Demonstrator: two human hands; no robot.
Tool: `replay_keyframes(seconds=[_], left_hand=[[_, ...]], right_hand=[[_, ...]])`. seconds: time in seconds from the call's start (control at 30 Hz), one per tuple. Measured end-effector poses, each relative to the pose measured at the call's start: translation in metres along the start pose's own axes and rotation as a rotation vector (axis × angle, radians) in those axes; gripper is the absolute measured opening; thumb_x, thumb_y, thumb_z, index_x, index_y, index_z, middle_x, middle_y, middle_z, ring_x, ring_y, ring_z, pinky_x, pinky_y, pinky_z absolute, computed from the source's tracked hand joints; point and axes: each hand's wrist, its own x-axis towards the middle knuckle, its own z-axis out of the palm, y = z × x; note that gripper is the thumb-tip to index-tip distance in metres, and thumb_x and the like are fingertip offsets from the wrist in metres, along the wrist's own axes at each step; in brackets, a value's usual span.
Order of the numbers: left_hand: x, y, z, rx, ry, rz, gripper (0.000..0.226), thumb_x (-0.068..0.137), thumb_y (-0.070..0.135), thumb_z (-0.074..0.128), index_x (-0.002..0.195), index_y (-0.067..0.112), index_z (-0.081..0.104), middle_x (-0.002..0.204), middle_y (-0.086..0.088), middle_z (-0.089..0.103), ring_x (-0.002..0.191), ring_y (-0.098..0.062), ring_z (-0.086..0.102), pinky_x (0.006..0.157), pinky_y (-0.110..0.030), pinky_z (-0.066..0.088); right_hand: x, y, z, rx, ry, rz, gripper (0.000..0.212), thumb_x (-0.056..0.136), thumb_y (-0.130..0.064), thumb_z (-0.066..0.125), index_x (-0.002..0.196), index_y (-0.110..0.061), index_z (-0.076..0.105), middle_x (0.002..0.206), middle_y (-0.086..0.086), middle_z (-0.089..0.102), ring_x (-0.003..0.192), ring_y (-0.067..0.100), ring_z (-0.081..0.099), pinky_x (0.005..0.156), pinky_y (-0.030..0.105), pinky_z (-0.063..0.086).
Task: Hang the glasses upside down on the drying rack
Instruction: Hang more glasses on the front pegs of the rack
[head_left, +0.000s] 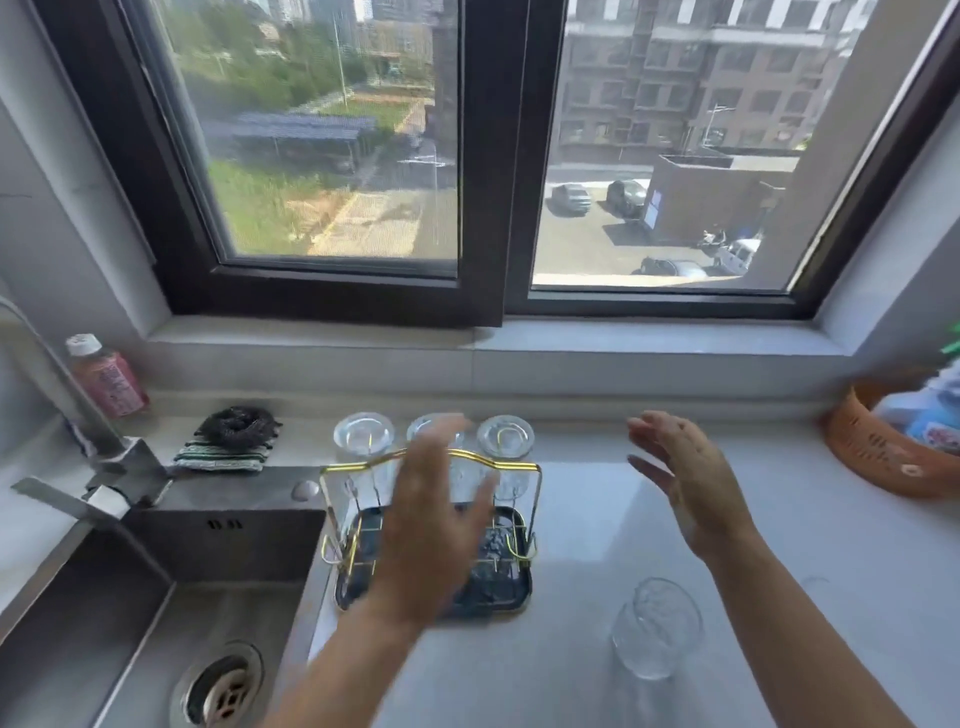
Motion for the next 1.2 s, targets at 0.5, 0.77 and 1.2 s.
replay_keyframes(seconds=[0.5,0.77,1.2], left_hand=[[-0.078,0.042,0.187,0.227,-0.977,-0.156,0.074,0.079,0.023,0.066,0.138,0.024,0.021,0.148,-0.012,0.021,0.127,-0.039,0.03,0.1,-0.05,0.038],[-0.065,0.074,0.098,-0.835,-0.428,-0.448,0.06,0.062,0.029,0.075,0.108,0.049,0.041,0.117,0.007,0.046,0.106,-0.009,0.056,0.087,-0.031,0.054],[-0.053,-0.02,-0.067,0.201,-0.094,-0.304,0.091,0.047,0.05,0.077,0.127,0.021,0.045,0.119,0.001,0.06,0.109,-0.014,0.055,0.092,-0.034,0.037]], right_hand=[[-0.066,0.015,-0.074,-0.039,0.015,0.02,0.024,0.087,-0.034,0.042,0.099,-0.021,0.059,0.111,0.005,0.065,0.108,0.019,0.059,0.093,0.034,0.046],[-0.087,0.015,-0.066,0.103,-0.115,0.183,0.042,0.078,-0.046,0.045,0.112,-0.023,0.055,0.115,0.007,0.065,0.101,0.022,0.064,0.083,0.034,0.055],[-0.128,-0.015,0.145,-0.538,-0.595,-0.44,0.067,0.073,-0.043,0.066,0.131,-0.031,0.033,0.137,-0.007,0.039,0.128,0.003,0.032,0.106,0.023,0.029]])
